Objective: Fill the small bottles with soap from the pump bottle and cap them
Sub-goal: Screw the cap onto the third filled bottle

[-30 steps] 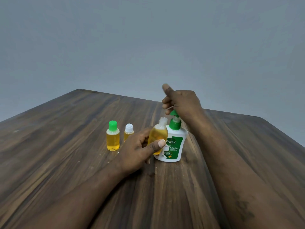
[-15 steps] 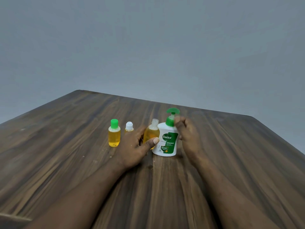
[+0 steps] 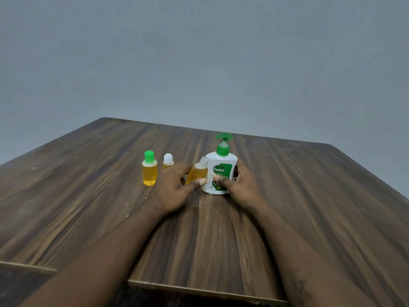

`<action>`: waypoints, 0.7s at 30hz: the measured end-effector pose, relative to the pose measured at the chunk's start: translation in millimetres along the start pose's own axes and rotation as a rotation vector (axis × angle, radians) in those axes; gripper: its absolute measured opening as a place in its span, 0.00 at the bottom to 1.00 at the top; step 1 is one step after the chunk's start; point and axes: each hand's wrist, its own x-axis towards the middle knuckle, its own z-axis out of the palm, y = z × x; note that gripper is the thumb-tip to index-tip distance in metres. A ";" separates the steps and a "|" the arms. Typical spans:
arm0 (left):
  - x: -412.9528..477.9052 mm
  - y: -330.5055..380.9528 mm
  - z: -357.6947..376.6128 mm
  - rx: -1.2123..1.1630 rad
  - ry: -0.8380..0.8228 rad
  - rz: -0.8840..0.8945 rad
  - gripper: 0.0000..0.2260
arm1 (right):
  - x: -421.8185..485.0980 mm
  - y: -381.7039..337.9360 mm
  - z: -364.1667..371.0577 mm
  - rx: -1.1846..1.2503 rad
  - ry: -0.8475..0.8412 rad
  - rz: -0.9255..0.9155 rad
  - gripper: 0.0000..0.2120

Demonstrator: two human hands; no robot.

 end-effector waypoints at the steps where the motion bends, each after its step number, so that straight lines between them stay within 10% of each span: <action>1: 0.2 1.1 0.0 -0.003 -0.003 -0.003 0.06 | 1.1 -0.1 -2.7 -0.001 0.010 0.006 0.24; 10: 0.4 2.5 4.0 0.101 0.058 -0.117 0.12 | 7.2 5.1 -21.3 0.055 0.055 0.084 0.25; 21: 2.3 4.2 4.9 0.019 -0.001 -0.184 0.12 | 0.9 -21.5 -16.8 -0.081 0.546 -0.199 0.22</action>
